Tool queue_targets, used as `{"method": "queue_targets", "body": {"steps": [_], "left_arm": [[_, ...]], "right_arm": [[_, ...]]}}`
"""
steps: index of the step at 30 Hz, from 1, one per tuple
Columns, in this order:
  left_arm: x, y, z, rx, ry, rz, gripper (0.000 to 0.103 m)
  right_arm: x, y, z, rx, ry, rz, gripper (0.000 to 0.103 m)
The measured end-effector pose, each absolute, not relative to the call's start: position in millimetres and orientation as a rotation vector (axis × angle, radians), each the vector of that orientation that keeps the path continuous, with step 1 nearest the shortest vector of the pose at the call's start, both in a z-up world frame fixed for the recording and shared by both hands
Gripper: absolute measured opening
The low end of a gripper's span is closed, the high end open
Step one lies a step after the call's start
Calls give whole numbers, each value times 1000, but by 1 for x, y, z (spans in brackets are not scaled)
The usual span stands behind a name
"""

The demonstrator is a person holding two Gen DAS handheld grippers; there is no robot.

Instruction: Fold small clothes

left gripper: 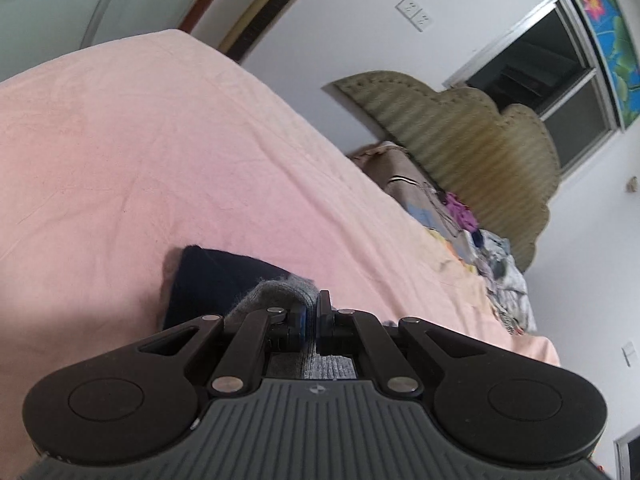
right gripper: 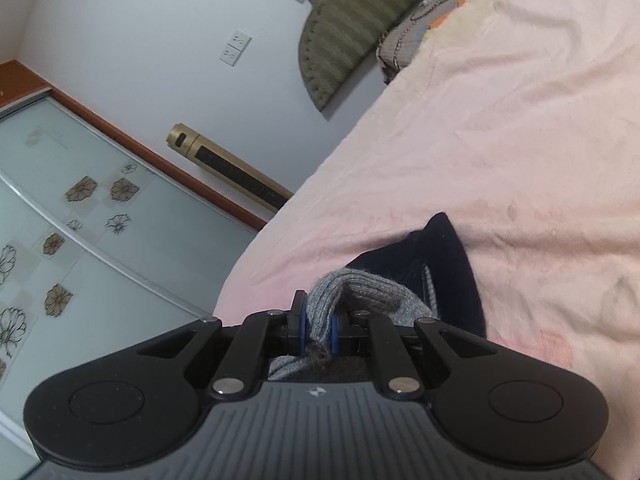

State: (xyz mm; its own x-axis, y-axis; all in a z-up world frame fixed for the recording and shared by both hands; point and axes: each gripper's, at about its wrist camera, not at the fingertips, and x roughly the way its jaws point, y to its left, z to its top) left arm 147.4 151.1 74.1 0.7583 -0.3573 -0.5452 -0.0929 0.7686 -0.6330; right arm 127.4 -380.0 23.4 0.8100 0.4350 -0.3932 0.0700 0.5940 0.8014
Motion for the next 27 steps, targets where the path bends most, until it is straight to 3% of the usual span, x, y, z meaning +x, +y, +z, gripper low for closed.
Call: {"method": "queue_targets", "body": {"steps": [14,17,19,20,21,22,27], "left_arm": [[202,147,28,-602,802,-18,5],[207,153,22,-626,816,-4,23],[205,158,23,-638,795,24,62],[202,161,25,-633,771,42,67],[200,162,27,-622,750,58,69],[197,163,32,-600,727,70,69],[185,156,51,-524,701,22,73]], "right_arm": [[176,-383,-17,1033,708,160,13],[180,-383,-20,1044,715,154,24],[182,-381,-18,1038,703,166,47],[182,-380,-16,1032,690,171,56],[182,-379,-13,1024,674,174,71],[182,-378,-9,1008,654,174,76],[178,-360,15,834,615,178,78]]}}
